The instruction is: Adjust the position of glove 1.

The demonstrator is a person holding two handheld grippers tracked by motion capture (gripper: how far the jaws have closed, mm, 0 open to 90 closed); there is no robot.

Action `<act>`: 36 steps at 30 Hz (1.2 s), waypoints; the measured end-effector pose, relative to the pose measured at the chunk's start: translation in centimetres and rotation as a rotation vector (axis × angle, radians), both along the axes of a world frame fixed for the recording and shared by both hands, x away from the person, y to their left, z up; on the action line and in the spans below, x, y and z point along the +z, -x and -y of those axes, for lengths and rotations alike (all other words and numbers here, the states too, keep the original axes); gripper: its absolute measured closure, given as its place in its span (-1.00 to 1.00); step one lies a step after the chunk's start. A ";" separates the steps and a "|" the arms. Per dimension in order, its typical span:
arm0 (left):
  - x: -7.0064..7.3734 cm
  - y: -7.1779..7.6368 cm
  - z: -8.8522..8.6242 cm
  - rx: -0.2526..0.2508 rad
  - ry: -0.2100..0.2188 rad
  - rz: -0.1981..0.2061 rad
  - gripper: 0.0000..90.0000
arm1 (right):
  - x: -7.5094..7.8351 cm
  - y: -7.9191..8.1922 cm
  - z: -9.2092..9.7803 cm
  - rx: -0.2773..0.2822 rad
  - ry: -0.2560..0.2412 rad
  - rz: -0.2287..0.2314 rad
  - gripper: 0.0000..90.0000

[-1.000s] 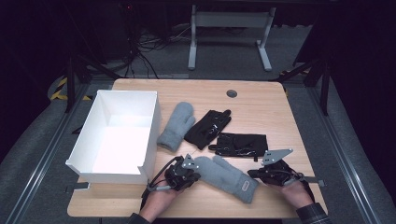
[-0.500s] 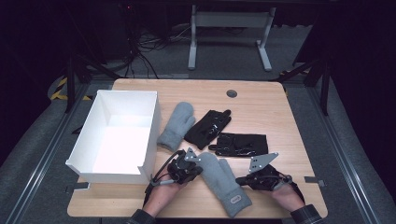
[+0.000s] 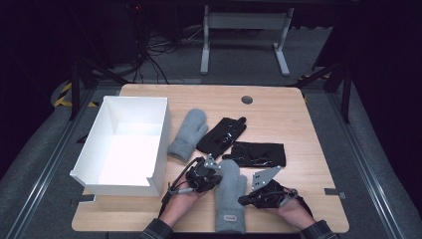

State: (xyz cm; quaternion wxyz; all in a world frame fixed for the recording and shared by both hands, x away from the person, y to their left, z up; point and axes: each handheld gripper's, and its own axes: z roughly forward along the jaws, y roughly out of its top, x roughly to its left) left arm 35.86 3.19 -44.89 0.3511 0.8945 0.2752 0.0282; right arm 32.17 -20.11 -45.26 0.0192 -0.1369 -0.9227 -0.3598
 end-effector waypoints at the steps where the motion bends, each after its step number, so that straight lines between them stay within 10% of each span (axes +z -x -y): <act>1: 0.0 -0.1 0.1 -0.002 -0.002 0.000 0.99 | 0.0 0.0 -0.2 0.007 -0.004 -0.002 1.00; 21: -0.1 -1.1 1.9 -0.039 0.015 -0.030 1.00 | -0.6 0.6 -4.5 0.077 -0.043 0.020 1.00; 29: 0.9 -0.9 0.5 -0.028 0.035 -0.014 0.99 | 1.1 0.7 -0.6 -0.019 -0.098 0.055 0.77; 36: 0.5 -0.5 0.7 -0.053 0.026 -0.035 0.99 | 1.7 -0.2 5.4 -0.241 -0.079 0.126 0.19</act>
